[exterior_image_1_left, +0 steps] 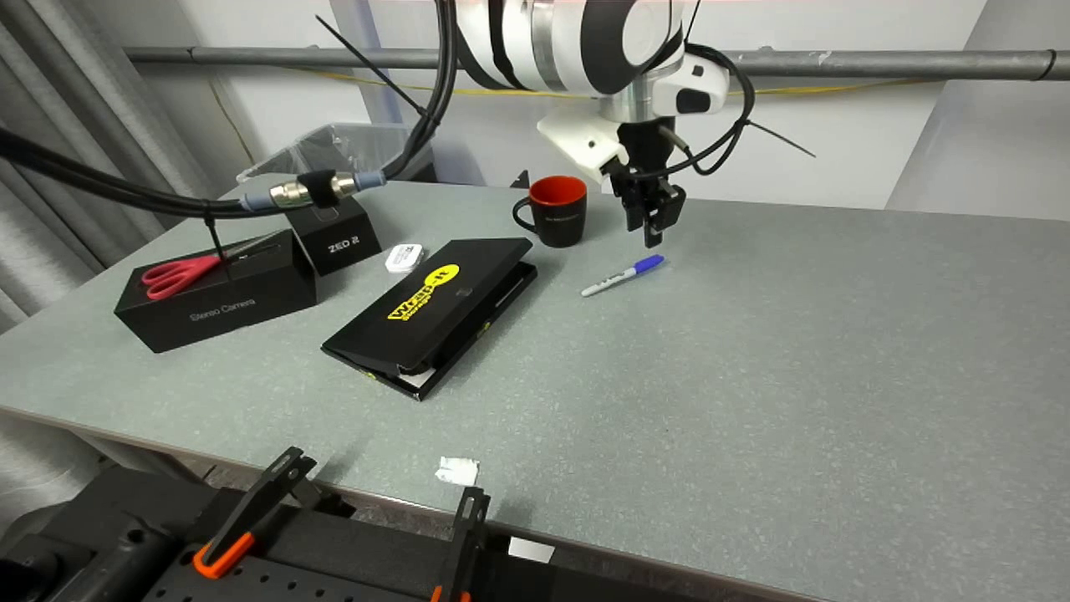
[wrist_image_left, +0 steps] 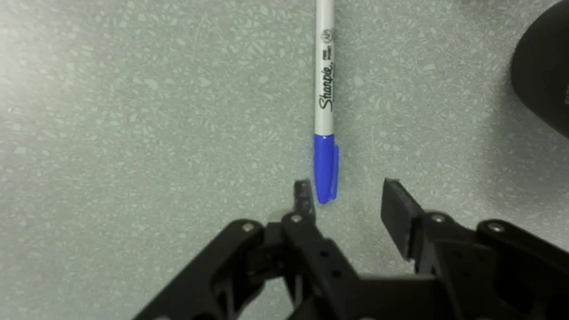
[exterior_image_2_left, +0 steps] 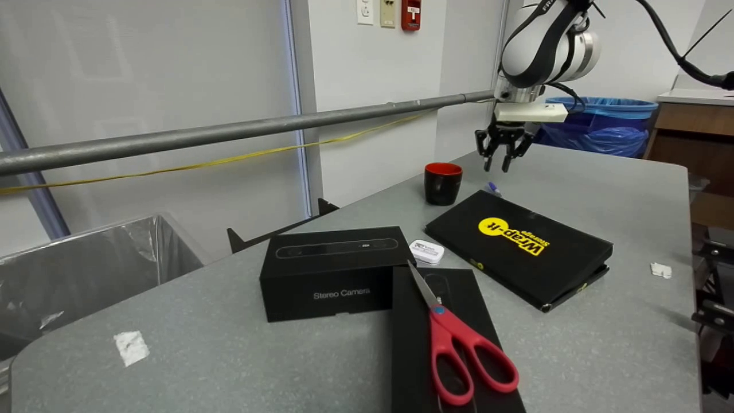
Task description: Pick up the marker from the cup and place it on the table
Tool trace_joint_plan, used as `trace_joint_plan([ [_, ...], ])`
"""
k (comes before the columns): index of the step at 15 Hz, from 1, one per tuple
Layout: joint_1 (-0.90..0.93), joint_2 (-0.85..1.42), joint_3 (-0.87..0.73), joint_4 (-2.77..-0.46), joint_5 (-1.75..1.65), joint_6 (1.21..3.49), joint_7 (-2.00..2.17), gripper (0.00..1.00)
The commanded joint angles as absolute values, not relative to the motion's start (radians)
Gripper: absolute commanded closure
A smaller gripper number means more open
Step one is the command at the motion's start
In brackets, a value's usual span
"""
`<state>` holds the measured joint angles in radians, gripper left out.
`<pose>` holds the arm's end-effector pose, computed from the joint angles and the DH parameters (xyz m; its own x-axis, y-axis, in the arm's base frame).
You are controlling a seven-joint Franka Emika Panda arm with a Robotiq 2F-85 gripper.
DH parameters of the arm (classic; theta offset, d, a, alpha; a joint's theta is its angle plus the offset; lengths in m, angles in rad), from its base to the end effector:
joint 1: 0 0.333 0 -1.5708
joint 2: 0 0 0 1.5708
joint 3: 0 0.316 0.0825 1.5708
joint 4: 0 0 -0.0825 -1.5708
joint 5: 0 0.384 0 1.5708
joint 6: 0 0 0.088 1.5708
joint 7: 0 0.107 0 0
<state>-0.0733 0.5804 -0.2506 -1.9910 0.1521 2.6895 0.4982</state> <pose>0.5890 -0.1979 0.1882 0.6088 -0.7788 0.1510 -0.7854 -0.6185 -0.0234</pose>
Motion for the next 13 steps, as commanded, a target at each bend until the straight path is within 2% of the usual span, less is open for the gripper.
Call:
trace_joint_plan([
  [1, -0.057, 0.612, -0.256, -1.941, 0.158, 2.69, 0.526, 0.23],
  [4, -0.055, 0.607, -0.25, -1.932, 0.163, 2.689, 0.522, 0.01],
  [13, -0.059, 0.593, -0.243, -1.932, 0.155, 2.679, 0.498, 0.0],
])
